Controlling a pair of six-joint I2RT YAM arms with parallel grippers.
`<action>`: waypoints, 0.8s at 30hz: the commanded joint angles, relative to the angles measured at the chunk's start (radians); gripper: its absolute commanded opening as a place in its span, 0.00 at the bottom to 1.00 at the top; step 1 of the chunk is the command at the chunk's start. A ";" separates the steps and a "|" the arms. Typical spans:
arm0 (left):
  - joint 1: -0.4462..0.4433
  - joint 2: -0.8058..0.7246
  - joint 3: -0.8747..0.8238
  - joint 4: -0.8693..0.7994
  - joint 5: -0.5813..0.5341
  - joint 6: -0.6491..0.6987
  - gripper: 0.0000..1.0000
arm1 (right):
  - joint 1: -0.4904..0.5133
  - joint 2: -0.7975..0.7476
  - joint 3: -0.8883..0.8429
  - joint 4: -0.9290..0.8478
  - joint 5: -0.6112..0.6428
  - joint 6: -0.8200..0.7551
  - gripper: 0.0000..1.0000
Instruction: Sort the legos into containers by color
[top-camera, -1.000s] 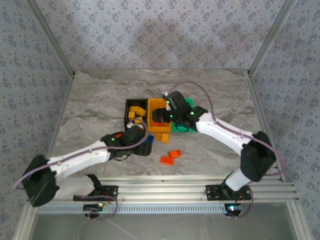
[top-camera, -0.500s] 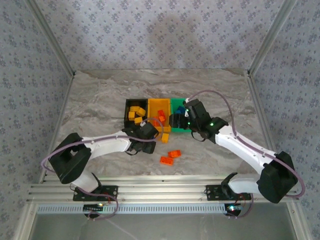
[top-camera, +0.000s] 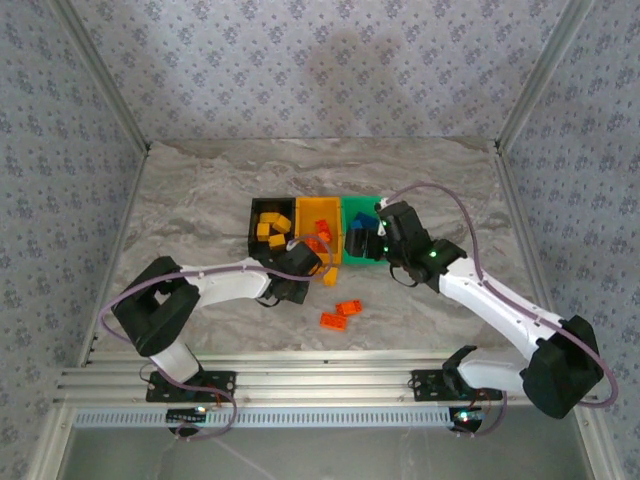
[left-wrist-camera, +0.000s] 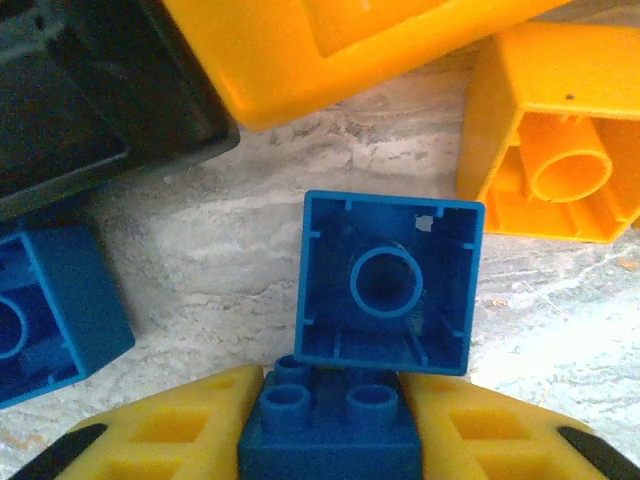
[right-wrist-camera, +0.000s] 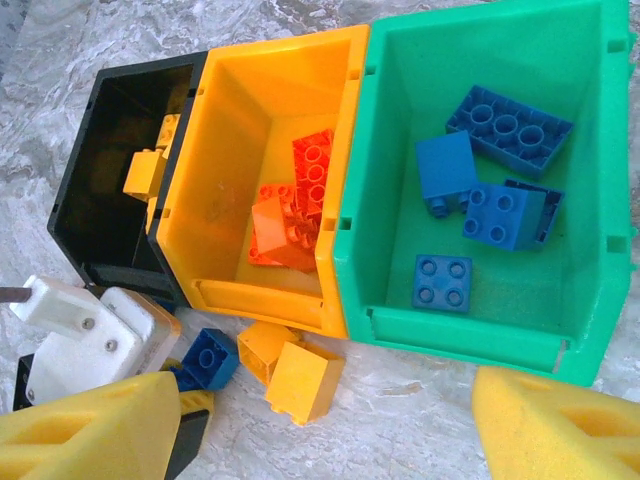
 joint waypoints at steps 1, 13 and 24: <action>-0.033 -0.086 0.012 -0.049 -0.011 -0.012 0.35 | -0.013 -0.038 -0.022 -0.031 0.020 0.014 0.79; -0.048 -0.067 0.377 -0.063 0.094 0.027 0.32 | -0.074 -0.136 -0.160 -0.067 0.051 0.056 0.79; 0.032 0.403 0.921 -0.125 0.251 0.071 0.30 | -0.090 -0.236 -0.249 -0.128 0.070 0.099 0.79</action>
